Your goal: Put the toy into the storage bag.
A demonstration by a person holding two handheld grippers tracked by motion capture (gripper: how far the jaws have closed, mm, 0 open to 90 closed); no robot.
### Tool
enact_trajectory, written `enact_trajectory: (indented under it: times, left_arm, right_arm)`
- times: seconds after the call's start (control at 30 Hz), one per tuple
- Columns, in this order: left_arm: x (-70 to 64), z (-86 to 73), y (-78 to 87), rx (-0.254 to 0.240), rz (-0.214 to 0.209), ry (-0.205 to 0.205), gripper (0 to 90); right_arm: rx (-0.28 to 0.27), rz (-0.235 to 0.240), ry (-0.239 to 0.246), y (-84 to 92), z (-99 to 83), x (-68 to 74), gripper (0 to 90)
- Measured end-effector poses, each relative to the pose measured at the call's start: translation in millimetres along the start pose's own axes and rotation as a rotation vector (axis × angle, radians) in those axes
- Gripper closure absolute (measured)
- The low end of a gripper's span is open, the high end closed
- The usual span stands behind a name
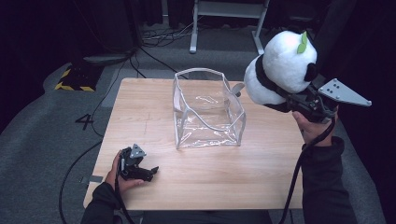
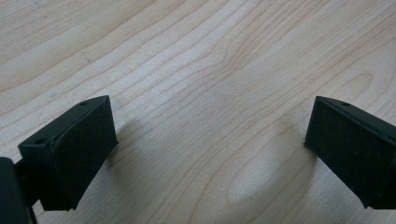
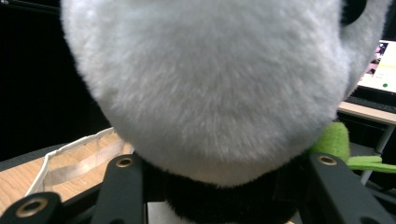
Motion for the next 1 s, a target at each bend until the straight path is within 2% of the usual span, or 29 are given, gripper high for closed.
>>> enact_trajectory:
  times: [0.37,0.4,0.67,1.0]
  left_arm:
    - [-0.1,0.0,0.0,-0.001,0.000,0.000,2.0]
    - [-0.1,-0.1,0.0,0.000,0.001,0.000,2.0]
    - [0.0,0.0,0.3,0.004,-0.002,0.000,2.0]
    - [0.0,0.0,0.3,0.003,-0.002,0.000,2.0]
  right_arm:
    - [-0.009,0.040,-0.019,-17.2,5.0,22.2,51.5]
    - [-0.004,0.045,-0.015,-20.1,5.5,27.8,51.5]
    - [0.004,0.077,-0.002,-30.8,8.3,45.7,51.5]
    - [0.015,0.105,0.010,-40.2,9.4,61.3,51.5]
Point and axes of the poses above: each handheld gripper's, and its own axes: y roughly backward along the jaws, z roughly out of its top, x roughly to its left, the point moved 3 cm from there along -y, roughly forward along the jaws, and after that the axes turned 13 degrees about -z, right-handed, at the moved point
